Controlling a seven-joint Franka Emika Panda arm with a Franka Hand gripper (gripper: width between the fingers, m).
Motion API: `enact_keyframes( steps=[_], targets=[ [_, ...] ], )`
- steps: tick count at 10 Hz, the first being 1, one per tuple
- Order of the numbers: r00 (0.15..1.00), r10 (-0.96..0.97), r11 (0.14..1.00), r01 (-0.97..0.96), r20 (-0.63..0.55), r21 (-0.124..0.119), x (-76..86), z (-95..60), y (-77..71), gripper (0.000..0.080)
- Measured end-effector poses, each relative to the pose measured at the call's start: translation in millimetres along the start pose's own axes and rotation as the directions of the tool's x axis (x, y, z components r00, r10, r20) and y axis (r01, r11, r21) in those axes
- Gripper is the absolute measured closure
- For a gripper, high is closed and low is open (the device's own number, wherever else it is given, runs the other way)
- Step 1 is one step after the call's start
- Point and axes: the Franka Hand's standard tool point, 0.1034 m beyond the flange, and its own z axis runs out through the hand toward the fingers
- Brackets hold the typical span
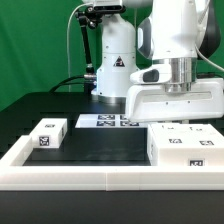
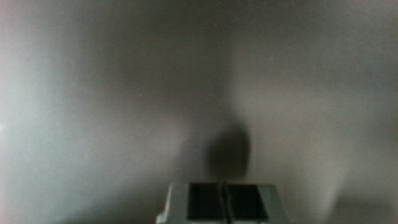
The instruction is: Assemble cabinet
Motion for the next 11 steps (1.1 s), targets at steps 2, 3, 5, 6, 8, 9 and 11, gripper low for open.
enact_keyframes(
  steps=[2, 3, 5, 6, 8, 9, 11],
  targets=[
    [1.0, 0.0, 1.0, 0.0, 0.0, 0.0, -0.1, 0.0, 0.0, 0.052],
    [1.0, 0.0, 1.0, 0.0, 0.0, 0.0, 0.0, 0.0, 0.0, 0.052],
    [1.0, 0.0, 1.0, 0.0, 0.0, 0.0, 0.0, 0.0, 0.0, 0.0246],
    [1.0, 0.008, 1.0, -0.008, 0.001, 0.0, 0.2, 0.0, 0.1, 0.0246],
    [1.0, 0.026, 1.0, -0.026, 0.009, -0.001, 6.0, -0.3, 3.9, 0.002],
    [0.999, 0.031, 1.0, -0.031, 0.013, 0.0, 8.7, -0.4, 5.9, 0.0006],
    [1.0, 0.027, 1.0, -0.027, 0.005, -0.002, 12.8, -0.3, 11.4, 0.0001]
  ],
)
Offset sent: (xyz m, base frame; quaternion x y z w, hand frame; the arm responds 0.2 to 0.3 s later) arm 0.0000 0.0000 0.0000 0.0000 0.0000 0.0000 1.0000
